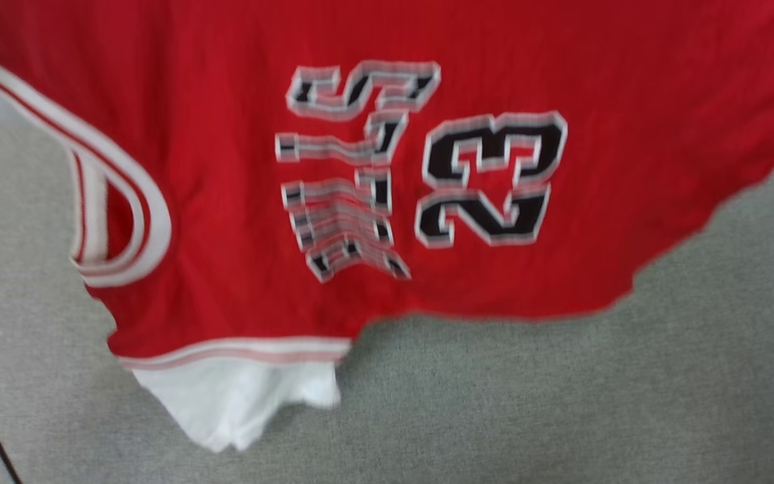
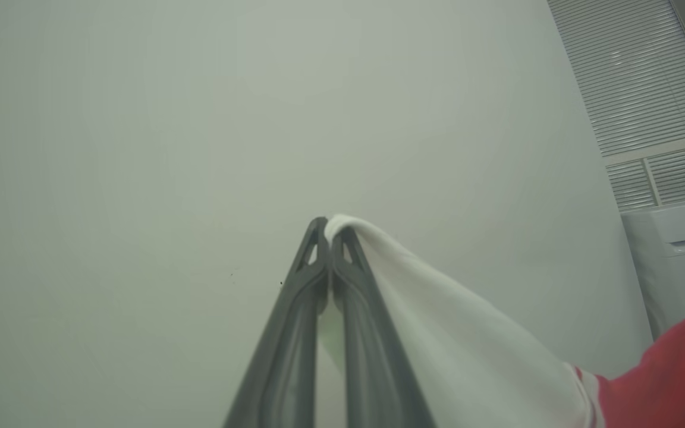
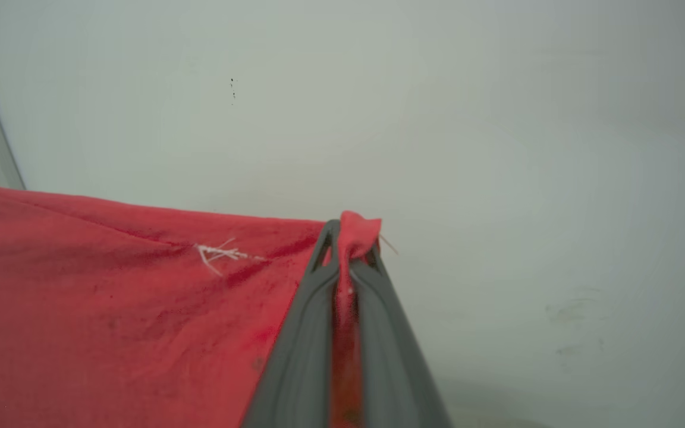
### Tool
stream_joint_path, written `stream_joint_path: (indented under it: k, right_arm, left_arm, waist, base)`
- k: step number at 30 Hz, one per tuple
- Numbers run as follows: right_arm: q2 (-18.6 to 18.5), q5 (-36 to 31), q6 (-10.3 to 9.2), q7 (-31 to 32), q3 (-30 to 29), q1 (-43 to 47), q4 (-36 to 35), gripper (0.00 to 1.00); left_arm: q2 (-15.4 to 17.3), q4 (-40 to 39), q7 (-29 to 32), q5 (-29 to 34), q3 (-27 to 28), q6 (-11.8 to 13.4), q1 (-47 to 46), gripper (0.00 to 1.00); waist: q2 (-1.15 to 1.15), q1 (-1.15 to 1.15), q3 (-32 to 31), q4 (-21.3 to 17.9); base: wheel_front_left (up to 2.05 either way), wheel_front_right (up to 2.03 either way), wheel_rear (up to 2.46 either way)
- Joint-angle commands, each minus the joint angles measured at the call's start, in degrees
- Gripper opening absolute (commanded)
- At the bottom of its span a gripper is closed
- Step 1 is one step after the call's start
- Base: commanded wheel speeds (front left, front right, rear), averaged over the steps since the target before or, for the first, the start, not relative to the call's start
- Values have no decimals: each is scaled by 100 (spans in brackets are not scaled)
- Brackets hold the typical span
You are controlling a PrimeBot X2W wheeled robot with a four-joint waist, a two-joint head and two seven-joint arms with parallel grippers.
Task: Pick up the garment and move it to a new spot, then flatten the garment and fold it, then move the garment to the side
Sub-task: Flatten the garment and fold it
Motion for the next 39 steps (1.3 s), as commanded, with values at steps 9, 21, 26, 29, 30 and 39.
stream_joint_path:
  k: [9, 21, 26, 29, 30, 39]
  right_arm:
    - [-26, -582, -2, -945, 215, -1543, 1244, 0]
    - [428, -1425, -3, -2346, 170, -3322, 3463, 0]
    - [500, -1590, -3, -2852, 415, -3138, 4137, 0]
    - [523, -1545, -3, -3124, 571, -2818, 4416, 0]
    - [531, -1502, -3, -3206, 602, -2692, 4502, 0]
    - [374, -988, -2, -3649, 1360, -997, 4872, 0]
  left_arm:
    - [-342, 1713, -190, 366, -362, -538, -2161, 0]
    - [-1101, 4374, -1246, 809, -706, -1082, -4205, 0]
    - [-1529, 5171, -1642, 587, -750, -1294, -3829, 0]
    - [-1766, 5381, -1783, 529, -840, -1393, -3305, 0]
    - [-1842, 5402, -1823, 487, -839, -1404, -3072, 0]
    - [-2447, 4856, -1917, 121, -741, -1475, -310, 0]
  waist:
    - [0, -1, 1428, 94]
    - [0, -1, 2375, 344]
    - [0, -1, 2392, 536]
    - [0, -1, 2296, 623]
    - [0, -1, 2243, 652]
    - [0, -1, 1458, 786]
  base:
    - [0, 0, 0]
    - [0, 0, 0]
    - [0, 0, 0]
    - [0, 0, 0]
    - [0, 0, 0]
    - [0, 0, 0]
